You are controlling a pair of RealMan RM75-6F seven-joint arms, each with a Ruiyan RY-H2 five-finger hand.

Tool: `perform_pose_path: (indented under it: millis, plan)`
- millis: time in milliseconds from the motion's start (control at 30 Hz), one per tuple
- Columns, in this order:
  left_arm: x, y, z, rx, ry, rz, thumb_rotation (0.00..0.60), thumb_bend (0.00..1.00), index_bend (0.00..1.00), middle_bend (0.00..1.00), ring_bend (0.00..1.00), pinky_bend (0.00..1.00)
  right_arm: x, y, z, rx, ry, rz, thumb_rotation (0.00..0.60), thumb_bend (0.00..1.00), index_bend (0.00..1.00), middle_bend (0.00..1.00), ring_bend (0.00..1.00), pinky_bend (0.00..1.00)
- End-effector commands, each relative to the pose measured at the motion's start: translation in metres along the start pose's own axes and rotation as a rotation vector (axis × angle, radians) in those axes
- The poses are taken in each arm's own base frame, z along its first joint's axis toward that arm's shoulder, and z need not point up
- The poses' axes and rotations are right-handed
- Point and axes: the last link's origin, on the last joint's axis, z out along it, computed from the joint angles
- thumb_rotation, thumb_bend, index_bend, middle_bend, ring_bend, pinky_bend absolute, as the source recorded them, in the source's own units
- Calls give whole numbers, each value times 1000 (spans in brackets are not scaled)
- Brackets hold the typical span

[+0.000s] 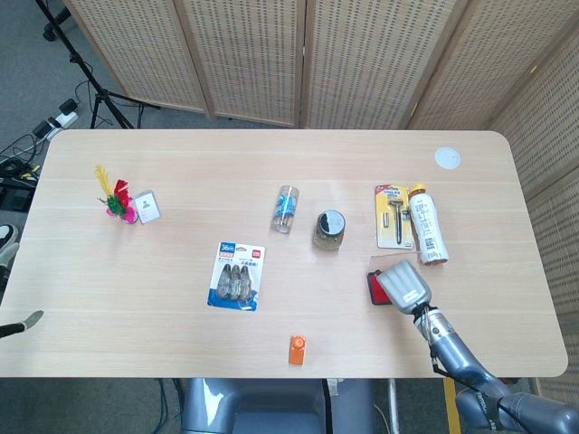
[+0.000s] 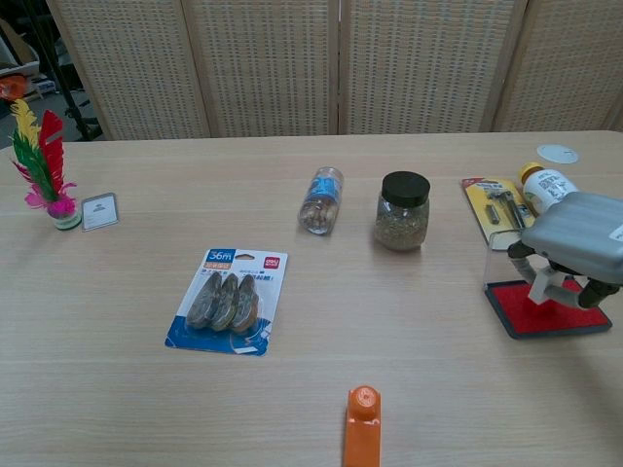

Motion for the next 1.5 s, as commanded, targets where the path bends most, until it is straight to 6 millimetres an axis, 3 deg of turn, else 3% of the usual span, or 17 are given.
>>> perform_pose_path:
  millis: [33, 200, 333, 500, 733, 833, 933, 1500]
  plan:
    - [-1, 1, 0, -2, -2, 2, 600, 0, 0, 0, 0, 0, 17, 9, -10, -8, 45, -5, 600, 543, 549, 964, 1000, 1000]
    - [-1, 1, -1, -5, 0, 3, 600, 0, 0, 0, 0, 0, 31, 25, -27, -12, 60, 8, 600, 543, 549, 964, 1000, 1000]
    - [-1, 2, -2, -8, 1, 3, 600, 0, 0, 0, 0, 0, 30, 43, -40, -31, 62, 10, 600, 543, 549, 964, 1000, 1000]
    - [-1, 3, -3, -11, 0, 6, 600, 0, 0, 0, 0, 0, 15, 60, -50, -54, 54, 7, 600, 543, 549, 964, 1000, 1000]
    - [-2, 4, -4, -14, -2, 10, 600, 0, 0, 0, 0, 0, -25, 77, -55, -93, 4, 38, 600, 543, 549, 964, 1000, 1000]
    - [-3, 4, -4, -13, -3, 12, 600, 0, 0, 0, 0, 0, -45, 80, -56, -119, -26, 60, 600, 543, 549, 964, 1000, 1000]
    - [-3, 4, -4, -13, -5, 13, 600, 0, 0, 0, 0, 0, -53, 79, -55, -123, -7, 66, 600, 543, 549, 964, 1000, 1000]
    - [-4, 4, -4, -11, -8, 14, 600, 0, 0, 0, 0, 0, -72, 72, -53, -123, -4, 93, 600, 543, 549, 964, 1000, 1000]
